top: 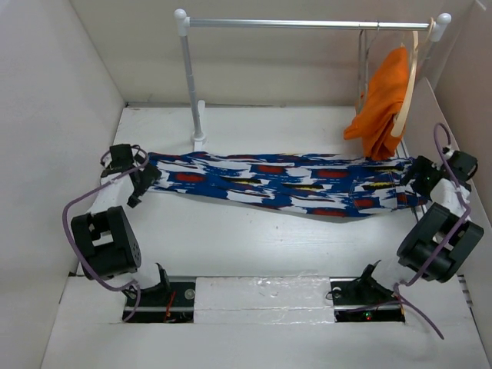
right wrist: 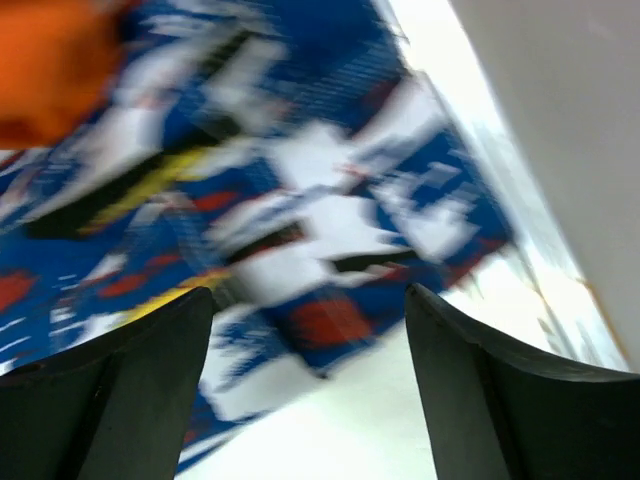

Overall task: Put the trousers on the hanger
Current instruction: Fold the trousers

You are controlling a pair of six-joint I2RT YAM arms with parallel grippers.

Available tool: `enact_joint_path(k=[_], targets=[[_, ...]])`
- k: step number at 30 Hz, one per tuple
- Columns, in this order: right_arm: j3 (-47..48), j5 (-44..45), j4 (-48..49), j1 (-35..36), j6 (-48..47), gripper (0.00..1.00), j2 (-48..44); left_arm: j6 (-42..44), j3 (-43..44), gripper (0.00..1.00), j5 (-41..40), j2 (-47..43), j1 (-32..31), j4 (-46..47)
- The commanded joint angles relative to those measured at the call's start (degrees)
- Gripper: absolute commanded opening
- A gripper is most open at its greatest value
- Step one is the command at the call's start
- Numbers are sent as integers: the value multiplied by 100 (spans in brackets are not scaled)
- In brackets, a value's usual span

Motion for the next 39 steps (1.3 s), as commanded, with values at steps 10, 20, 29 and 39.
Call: enact_joint_path(k=[10,20,29,39], targets=[[207,-646,74,-160,118,82,-716,-570,-216,79,1111,1183,-83,1188],[-1538,-540,214,-629,170,83,-1375,-580,64,0,235,1368,-83,882],[-2184,-1005,1293,-1398,591,88,-842,-263,-128,0,-242,806,-83,722],[-1903,-1236,2369,-1055,1128,29,619,-158,-243,0,-1226,226,-83,152]])
